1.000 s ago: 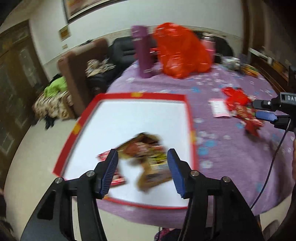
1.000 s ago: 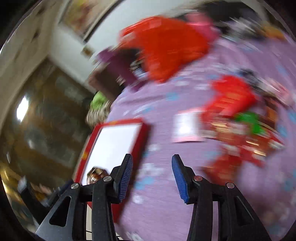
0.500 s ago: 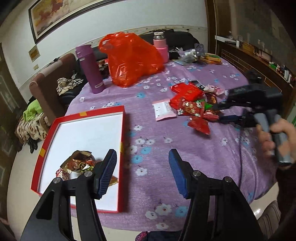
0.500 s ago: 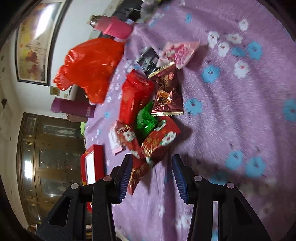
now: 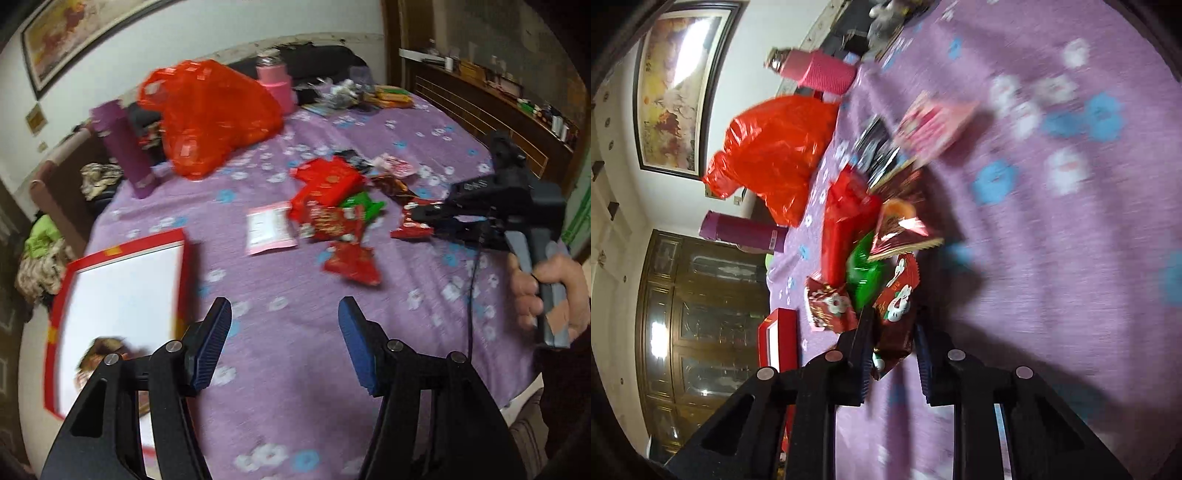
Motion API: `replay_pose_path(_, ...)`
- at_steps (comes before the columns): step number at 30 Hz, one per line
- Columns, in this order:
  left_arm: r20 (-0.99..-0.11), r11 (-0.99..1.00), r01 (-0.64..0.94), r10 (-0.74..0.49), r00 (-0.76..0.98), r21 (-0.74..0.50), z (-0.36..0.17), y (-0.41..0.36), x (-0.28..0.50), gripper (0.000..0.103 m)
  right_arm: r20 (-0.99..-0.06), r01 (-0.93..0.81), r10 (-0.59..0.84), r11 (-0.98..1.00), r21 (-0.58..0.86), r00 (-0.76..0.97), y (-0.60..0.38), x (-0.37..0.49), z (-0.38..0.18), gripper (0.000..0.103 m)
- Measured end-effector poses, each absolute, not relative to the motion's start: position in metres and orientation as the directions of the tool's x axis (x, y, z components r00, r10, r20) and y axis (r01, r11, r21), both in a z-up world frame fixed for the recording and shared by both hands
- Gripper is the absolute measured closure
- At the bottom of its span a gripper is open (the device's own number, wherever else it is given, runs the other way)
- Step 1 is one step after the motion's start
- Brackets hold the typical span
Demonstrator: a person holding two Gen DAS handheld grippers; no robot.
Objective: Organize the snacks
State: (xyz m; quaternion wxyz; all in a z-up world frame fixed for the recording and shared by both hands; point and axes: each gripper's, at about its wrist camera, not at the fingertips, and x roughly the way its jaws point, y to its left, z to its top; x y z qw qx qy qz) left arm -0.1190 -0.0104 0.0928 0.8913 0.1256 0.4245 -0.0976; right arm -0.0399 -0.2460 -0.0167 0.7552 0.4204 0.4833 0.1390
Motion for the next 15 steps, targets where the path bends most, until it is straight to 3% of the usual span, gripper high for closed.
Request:
replay_pose_path(7, -0.833, 0.932, 0.357, -0.151, 0.532, 0.059, 0.070, -0.061, -0.080, 0.044, -0.601, 0.211, 0.600, 0.592, 0.777, 0.528, -0.318, -0.077, -0.018, 0.082)
replay_pose_path(13, -0.858, 0.938, 0.342, -0.129, 0.497, 0.057, 0.045, -0.072, -0.059, 0.044, -0.573, 0.141, 0.619, 0.603, 0.785, 0.537, -0.322, -0.077, -0.021, 0.084)
replay_pose_path(15, -0.863, 0.939, 0.342, -0.137, 0.487, 0.044, 0.040, -0.070, -0.057, 0.054, -0.557, 0.110, 0.626, 0.606, 0.788, 0.546, -0.321, -0.076, -0.021, 0.084)
